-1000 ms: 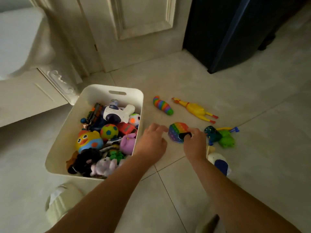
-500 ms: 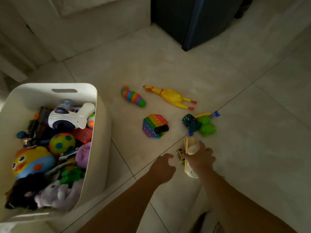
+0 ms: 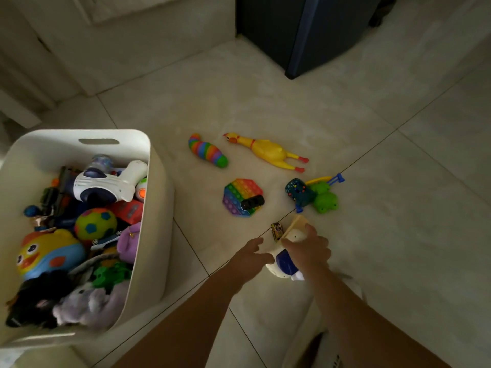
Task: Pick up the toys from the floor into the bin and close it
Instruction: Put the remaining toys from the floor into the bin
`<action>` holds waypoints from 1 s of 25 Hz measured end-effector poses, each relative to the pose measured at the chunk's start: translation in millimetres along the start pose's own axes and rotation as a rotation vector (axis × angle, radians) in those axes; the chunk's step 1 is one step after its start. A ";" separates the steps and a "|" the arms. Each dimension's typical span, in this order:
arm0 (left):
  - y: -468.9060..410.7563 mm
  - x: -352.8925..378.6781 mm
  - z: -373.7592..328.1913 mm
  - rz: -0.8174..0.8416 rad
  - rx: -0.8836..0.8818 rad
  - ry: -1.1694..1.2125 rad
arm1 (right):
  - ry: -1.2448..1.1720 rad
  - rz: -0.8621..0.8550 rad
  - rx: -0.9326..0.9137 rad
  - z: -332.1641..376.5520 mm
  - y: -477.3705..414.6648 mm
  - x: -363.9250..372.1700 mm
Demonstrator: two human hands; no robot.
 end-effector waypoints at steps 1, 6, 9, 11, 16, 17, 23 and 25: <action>2.7 -1.0 4.6 0.000 -0.009 0.008 | -0.082 0.078 0.039 -7.1 2.9 10.2; 8.3 -2.1 18.4 0.009 0.047 -0.041 | -0.191 0.140 0.041 -14.4 8.5 27.7; 6.7 -13.4 16.2 -0.040 0.136 -0.198 | -0.265 0.359 0.040 6.3 25.5 54.4; 5.0 -25.4 24.1 -0.067 0.091 -0.244 | -0.264 0.474 0.064 14.0 33.5 67.7; 12.2 -47.6 41.1 -0.169 0.017 -0.114 | -0.240 -0.149 -0.013 11.9 3.0 7.8; 11.9 -48.7 44.9 -0.182 0.009 -0.068 | -0.179 -0.217 -0.032 10.4 -2.7 -2.0; 6.2 -51.9 54.8 -0.197 -0.024 0.008 | 0.092 0.046 -0.098 8.7 -32.3 26.1; 5.2 -51.6 54.4 -0.190 -0.028 0.031 | 0.114 0.071 -0.084 9.3 -32.6 32.2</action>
Point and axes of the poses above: each hand's wrist, its own y-axis away from the middle knuckle, its own x-axis out of the palm, z = x × y, the point moved 9 cm from there along -y, towards the middle knuckle, and after that the axes turned 14 degrees about -y, right-handed, at the moved point
